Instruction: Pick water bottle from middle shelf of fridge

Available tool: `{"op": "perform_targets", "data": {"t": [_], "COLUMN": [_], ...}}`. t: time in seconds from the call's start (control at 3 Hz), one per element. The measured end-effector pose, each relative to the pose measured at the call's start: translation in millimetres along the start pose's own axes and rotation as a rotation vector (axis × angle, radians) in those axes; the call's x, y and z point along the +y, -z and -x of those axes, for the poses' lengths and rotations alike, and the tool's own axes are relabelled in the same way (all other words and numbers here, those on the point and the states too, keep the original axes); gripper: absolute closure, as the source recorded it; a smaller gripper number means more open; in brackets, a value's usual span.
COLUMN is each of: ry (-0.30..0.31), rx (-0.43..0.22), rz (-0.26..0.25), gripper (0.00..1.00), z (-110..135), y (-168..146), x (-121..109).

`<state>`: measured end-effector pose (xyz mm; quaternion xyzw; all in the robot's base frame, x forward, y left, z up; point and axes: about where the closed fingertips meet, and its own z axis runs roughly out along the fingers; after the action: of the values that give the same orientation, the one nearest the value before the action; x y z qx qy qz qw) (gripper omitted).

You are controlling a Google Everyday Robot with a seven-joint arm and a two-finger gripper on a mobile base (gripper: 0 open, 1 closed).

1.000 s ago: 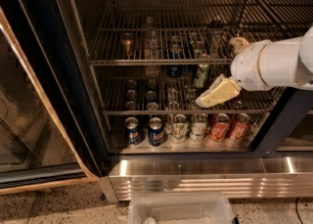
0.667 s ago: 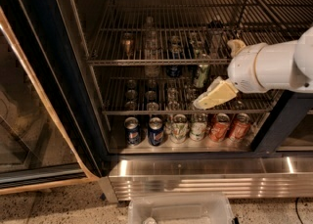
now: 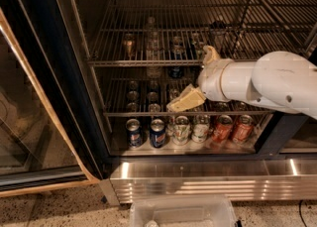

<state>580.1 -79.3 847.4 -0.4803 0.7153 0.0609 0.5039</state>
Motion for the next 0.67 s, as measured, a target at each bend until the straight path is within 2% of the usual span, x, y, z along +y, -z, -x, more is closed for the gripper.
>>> {"op": "perform_targets", "data": {"t": [0.33, 0.67], "ry": [0.010, 0.060], "rx": [0.000, 0.007], "rz": [0.000, -0.031], "gripper": [0.00, 0.00], "z": [3.1, 18.1], "y": [0.9, 22.9], "x": [1.0, 8.9]}}
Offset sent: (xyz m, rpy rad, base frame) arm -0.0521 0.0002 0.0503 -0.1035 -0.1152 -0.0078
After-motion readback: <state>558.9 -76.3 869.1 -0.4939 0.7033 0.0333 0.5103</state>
